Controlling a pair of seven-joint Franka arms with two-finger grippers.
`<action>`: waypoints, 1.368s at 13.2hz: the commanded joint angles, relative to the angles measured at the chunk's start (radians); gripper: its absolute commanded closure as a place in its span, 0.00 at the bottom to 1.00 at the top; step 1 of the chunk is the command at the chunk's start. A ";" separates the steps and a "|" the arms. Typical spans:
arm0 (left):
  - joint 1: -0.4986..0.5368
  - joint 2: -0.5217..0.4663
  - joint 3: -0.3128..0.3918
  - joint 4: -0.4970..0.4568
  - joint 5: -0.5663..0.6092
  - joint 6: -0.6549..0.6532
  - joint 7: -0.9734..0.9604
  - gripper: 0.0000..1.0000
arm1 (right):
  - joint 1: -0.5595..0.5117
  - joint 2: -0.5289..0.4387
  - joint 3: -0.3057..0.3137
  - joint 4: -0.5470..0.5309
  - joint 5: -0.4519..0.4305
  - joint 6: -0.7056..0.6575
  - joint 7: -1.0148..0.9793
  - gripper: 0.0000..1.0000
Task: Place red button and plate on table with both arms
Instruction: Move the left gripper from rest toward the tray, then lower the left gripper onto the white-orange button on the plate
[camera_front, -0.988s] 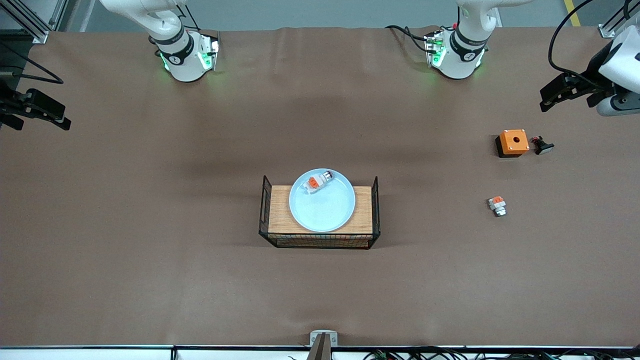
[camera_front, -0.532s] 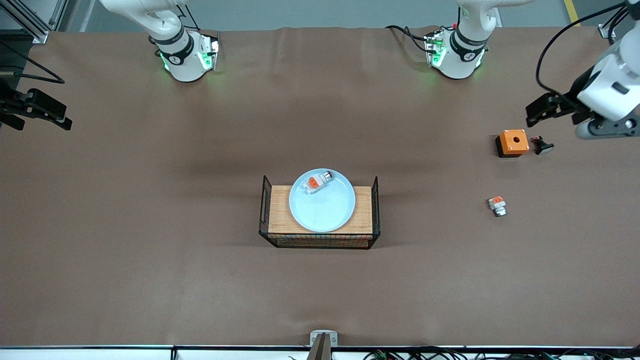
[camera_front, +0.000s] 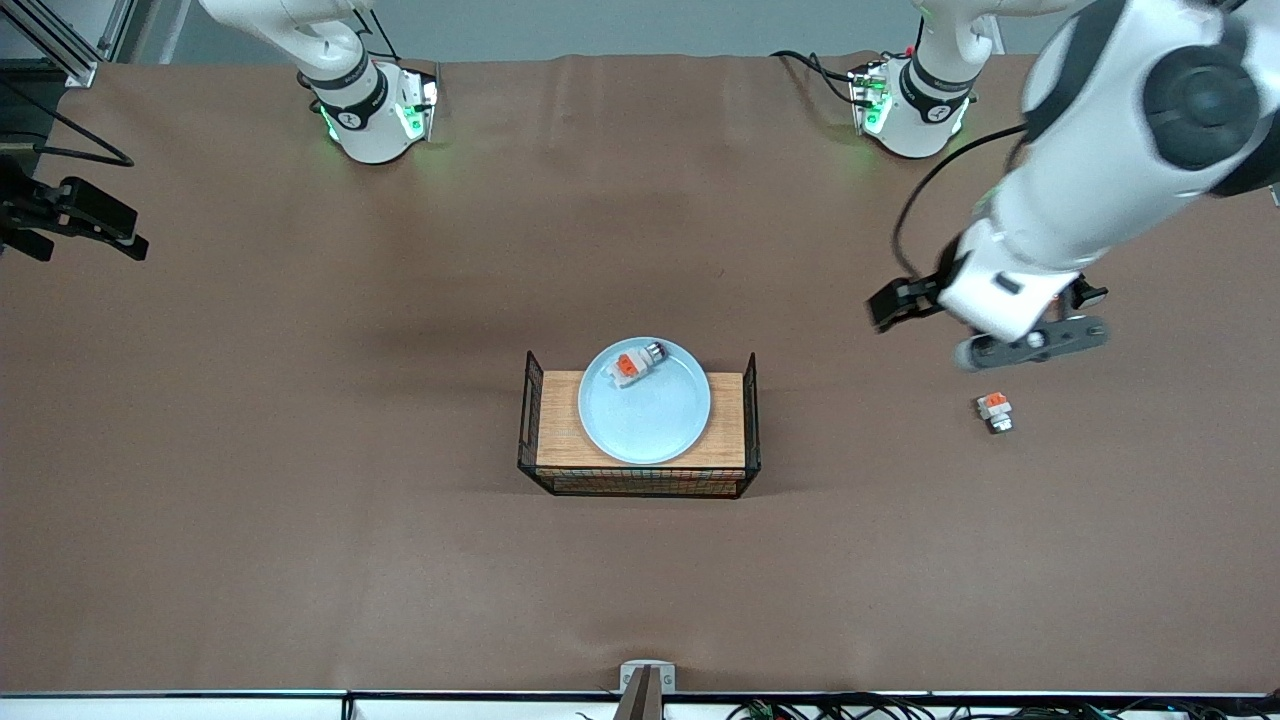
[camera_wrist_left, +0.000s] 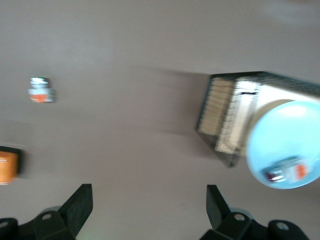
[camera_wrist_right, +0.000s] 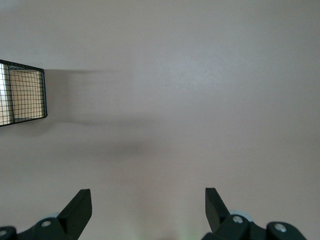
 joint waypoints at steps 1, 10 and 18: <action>-0.089 0.062 0.001 0.051 -0.008 0.094 -0.167 0.00 | 0.017 -0.003 -0.010 -0.003 0.005 0.002 -0.005 0.00; -0.381 0.257 0.022 0.094 0.084 0.294 -0.598 0.00 | 0.142 -0.003 -0.010 -0.009 0.000 -0.050 0.126 0.00; -0.427 0.380 0.036 0.093 0.172 0.392 -0.697 0.01 | 0.262 -0.003 -0.009 -0.011 0.003 -0.075 0.373 0.00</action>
